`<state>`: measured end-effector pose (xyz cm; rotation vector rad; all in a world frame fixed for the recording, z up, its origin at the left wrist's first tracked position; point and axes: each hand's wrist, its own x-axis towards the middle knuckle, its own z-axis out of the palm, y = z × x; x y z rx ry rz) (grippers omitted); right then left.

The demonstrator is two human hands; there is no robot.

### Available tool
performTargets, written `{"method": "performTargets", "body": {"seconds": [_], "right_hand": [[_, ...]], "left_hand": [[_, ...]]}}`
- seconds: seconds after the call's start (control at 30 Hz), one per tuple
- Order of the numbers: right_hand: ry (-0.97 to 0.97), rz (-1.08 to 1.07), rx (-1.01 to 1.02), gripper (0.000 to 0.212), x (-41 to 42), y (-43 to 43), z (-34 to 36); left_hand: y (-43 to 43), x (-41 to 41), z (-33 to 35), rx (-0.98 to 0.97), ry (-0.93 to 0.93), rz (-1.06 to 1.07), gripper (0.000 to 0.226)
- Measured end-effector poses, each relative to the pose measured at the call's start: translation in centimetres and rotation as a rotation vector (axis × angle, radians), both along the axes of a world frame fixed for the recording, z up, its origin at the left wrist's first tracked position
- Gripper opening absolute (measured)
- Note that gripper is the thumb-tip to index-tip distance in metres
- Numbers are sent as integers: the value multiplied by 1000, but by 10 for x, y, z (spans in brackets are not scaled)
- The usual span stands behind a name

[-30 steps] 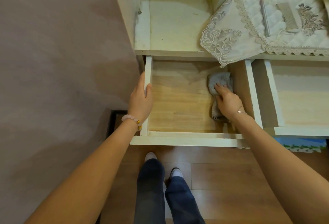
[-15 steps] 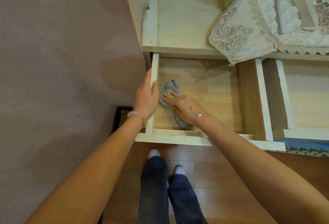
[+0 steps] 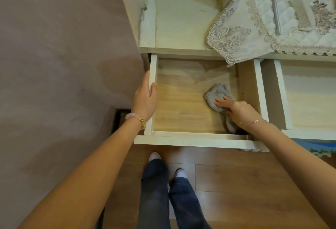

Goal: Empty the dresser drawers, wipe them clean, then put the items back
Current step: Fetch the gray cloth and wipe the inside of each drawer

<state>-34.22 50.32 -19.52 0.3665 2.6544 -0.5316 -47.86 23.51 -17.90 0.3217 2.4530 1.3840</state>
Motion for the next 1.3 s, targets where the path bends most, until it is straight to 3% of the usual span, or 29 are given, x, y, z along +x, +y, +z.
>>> {"method": "performTargets", "body": {"seconds": [0.43, 0.63, 1.03, 1.3], "right_hand": [[24, 212, -121, 42, 3, -3, 2], [105, 361, -313, 41, -36, -72, -9], [-36, 699, -354, 37, -59, -111, -7], [-47, 502, -428, 31, -30, -66, 2]], "left_hand": [[3, 0, 0, -23, 3, 19, 46], [2, -1, -1, -14, 30, 12, 45], [1, -2, -1, -23, 34, 4, 46], [1, 0, 3, -32, 19, 4, 46]]}}
